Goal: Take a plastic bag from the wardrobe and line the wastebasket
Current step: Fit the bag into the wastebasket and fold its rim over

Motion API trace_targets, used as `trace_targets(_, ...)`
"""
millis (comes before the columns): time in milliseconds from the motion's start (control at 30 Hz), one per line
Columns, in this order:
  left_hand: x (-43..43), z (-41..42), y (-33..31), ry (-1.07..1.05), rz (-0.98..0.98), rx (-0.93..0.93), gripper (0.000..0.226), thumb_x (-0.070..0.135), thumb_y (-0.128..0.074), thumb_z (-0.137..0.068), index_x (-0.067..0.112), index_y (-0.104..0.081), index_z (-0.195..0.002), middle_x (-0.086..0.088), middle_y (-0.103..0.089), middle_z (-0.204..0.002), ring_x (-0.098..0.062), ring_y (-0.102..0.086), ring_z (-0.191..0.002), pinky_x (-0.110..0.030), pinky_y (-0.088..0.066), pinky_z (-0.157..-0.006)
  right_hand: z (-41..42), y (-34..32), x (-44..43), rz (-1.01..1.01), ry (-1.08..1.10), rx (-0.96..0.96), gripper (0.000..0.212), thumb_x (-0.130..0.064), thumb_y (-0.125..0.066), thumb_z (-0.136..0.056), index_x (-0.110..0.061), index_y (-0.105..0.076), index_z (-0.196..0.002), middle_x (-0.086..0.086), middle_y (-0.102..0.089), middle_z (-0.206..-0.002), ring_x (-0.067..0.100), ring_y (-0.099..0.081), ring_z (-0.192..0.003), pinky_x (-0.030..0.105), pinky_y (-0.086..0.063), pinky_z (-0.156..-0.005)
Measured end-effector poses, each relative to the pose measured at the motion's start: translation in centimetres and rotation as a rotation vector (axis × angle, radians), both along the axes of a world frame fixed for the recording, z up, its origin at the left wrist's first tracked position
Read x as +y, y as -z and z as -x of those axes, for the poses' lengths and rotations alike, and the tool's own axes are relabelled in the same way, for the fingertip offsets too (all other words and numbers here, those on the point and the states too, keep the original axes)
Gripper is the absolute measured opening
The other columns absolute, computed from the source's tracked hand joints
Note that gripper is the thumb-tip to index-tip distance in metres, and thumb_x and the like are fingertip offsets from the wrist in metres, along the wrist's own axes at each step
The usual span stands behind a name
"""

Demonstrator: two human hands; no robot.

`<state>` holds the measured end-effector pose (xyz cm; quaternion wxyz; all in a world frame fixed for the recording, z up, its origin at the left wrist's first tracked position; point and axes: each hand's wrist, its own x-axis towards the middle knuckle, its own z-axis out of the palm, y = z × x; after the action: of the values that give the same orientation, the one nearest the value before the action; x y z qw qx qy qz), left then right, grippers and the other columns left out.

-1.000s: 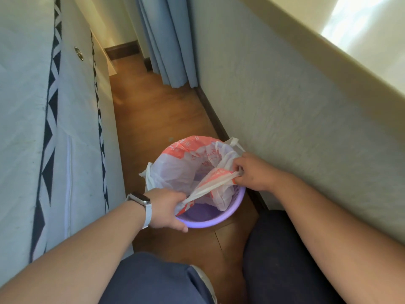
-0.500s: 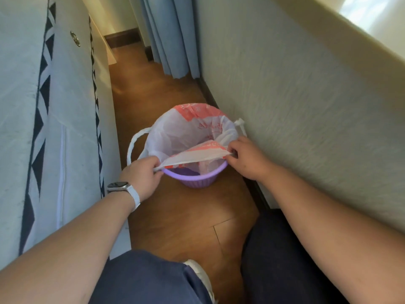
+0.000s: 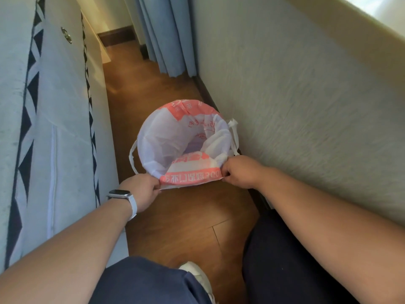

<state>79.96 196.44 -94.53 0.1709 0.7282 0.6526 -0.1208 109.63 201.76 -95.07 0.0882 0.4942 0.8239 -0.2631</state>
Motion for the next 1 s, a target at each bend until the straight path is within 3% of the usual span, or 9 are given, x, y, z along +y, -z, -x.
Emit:
trace_targets(133, 0.3, 0.0, 0.6, -0.034, 0.027, 0.031, 0.019, 0.038, -0.054, -0.095, 0.028, -0.069, -0.100, 0.004, -0.067, -0.091, -0.014, -0.059, -0.075, -0.024, -0.045, -0.065, 0.5, 0.2, 0.0, 0.016, -0.024, -0.058, 0.019, -0.032, -0.062, -0.091, -0.019, -0.075, -0.097, 0.001, -0.067, -0.095, 0.022, -0.061, -0.086, 0.034, -0.052, -0.076)
trace_targets(333, 0.2, 0.0, 0.3, -0.044, 0.018, 0.016, 0.017, 0.039, -0.053, -0.094, 0.029, -0.066, -0.099, 0.006, -0.067, -0.090, -0.012, -0.060, -0.073, -0.028, -0.055, -0.069, 0.0, -0.1, -0.2, 0.051, -0.008, -0.078, 0.020, -0.034, -0.058, -0.091, -0.020, -0.072, -0.095, 0.001, -0.068, -0.088, 0.022, -0.062, -0.082, 0.035, -0.053, -0.072)
trace_targets(433, 0.2, -0.1, -1.2, 0.019, -0.122, 0.074, 0.023, 0.049, -0.048, -0.087, 0.029, -0.059, -0.081, 0.008, -0.060, -0.073, -0.010, -0.054, -0.065, -0.027, -0.051, -0.059, -0.4, -1.0, -0.2, 0.068, 0.040, -0.006, 0.023, -0.037, -0.056, -0.088, -0.024, -0.072, -0.097, -0.003, -0.070, -0.090, 0.018, -0.063, -0.081, 0.037, -0.055, -0.074)
trace_targets(567, 0.9, -2.3, -3.2, 0.163, -0.373, 0.021, 0.031, 0.049, -0.045, -0.085, 0.026, -0.055, -0.067, 0.004, -0.061, -0.068, -0.017, -0.053, -0.065, -0.025, -0.036, -0.053, -0.5, -2.4, 0.0, -0.100, 0.142, 0.126, 0.023, -0.036, -0.054, -0.087, -0.019, -0.067, -0.080, 0.000, -0.064, -0.080, 0.020, -0.060, -0.072, 0.038, -0.052, -0.065)
trace_targets(667, 1.8, -5.2, -3.6, 0.255, -0.422, -0.076, 0.029, 0.043, -0.053, -0.086, 0.019, -0.067, -0.080, 0.002, -0.066, -0.080, -0.018, -0.057, -0.074, -0.025, -0.037, -0.055, -0.8, -2.6, 0.5, -0.234, 0.235, 0.239, 0.021, -0.030, -0.061, -0.087, -0.016, -0.066, -0.101, 0.003, -0.062, -0.102, 0.023, -0.058, -0.092, 0.039, -0.050, -0.077)
trace_targets(800, 3.2, -9.5, -3.4, 0.245, -0.370, -0.200, 0.041, 0.046, -0.051, -0.089, 0.021, -0.056, -0.122, 0.001, -0.059, -0.110, -0.021, -0.056, -0.098, -0.035, -0.051, -0.076, -1.0, -1.6, 1.4, -0.254, 0.242, 0.291, 0.059, -0.034, -0.065, -0.085, -0.018, -0.046, -0.139, 0.005, -0.046, -0.140, 0.025, -0.046, -0.125, 0.041, -0.043, -0.104)
trace_targets(1000, 5.0, -13.0, -1.3, 0.310, -0.290, -0.150, 0.041, 0.049, -0.046, -0.091, 0.023, -0.047, -0.123, -0.002, -0.058, -0.117, -0.023, -0.056, -0.098, -0.040, -0.051, -0.079, -1.1, 0.0, 1.7, -0.105, 0.309, 0.335, 0.071, -0.030, -0.066, -0.087, -0.019, -0.033, -0.148, 0.008, -0.027, -0.152, 0.025, -0.039, -0.134, 0.034, -0.038, -0.108)
